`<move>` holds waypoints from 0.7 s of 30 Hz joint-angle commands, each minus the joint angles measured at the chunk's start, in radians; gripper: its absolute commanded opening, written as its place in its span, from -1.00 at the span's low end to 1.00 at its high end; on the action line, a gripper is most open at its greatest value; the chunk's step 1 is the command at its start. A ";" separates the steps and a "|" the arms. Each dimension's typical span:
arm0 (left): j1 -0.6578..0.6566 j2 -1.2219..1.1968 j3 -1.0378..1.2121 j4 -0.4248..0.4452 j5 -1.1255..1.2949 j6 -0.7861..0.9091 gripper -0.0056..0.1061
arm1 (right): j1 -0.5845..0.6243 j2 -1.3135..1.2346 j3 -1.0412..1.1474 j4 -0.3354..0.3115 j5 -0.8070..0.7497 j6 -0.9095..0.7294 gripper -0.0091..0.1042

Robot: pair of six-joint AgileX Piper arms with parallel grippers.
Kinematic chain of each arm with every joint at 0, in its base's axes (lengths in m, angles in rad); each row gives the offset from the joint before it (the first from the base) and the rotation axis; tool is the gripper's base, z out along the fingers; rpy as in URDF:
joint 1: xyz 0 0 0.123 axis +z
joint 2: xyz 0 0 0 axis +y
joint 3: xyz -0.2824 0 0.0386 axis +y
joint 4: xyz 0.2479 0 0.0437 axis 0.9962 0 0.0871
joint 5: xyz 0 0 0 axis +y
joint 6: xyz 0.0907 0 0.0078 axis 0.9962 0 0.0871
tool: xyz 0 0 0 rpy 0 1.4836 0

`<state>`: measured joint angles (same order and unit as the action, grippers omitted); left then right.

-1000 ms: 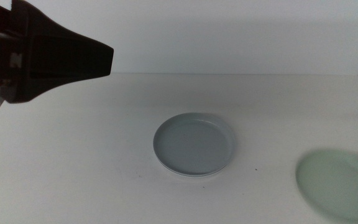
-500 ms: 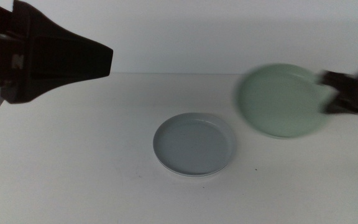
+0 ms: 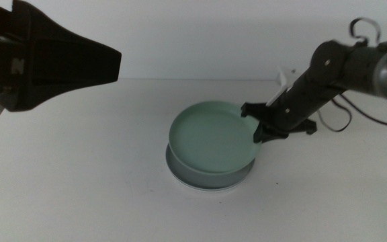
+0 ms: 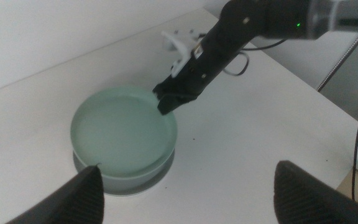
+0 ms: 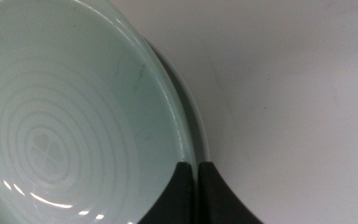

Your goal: Stack the three bowls on top of each other.

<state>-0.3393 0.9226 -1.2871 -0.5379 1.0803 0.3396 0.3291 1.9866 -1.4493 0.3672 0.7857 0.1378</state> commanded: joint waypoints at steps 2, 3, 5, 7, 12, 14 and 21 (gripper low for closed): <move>0.000 -0.001 -0.002 -0.001 -0.009 0.000 0.78 | 0.012 0.031 -0.009 0.009 -0.026 -0.007 -0.88; 0.000 -0.001 -0.002 -0.001 -0.009 0.000 0.78 | 0.012 0.036 -0.009 0.010 -0.026 -0.007 -0.88; 0.000 -0.001 -0.002 -0.001 -0.009 0.003 0.78 | 0.014 0.045 -0.009 0.010 -0.026 -0.007 -0.88; 0.000 -0.001 -0.002 -0.001 -0.009 0.003 0.78 | 0.014 0.047 -0.009 0.010 -0.026 -0.011 -0.84; 0.000 -0.001 -0.002 -0.001 -0.009 0.003 0.78 | 0.018 0.043 -0.009 0.031 -0.045 -0.049 -0.36; 0.000 -0.001 -0.002 -0.001 -0.009 0.001 0.78 | 0.018 0.041 -0.010 0.050 -0.043 -0.066 -0.06; 0.000 -0.001 -0.002 -0.001 -0.009 0.001 0.78 | -0.028 -0.133 -0.010 0.057 -0.003 -0.148 0.59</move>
<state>-0.3393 0.9226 -1.2871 -0.5370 1.0785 0.3415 0.3246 1.9241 -1.4525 0.4288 0.7760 0.0224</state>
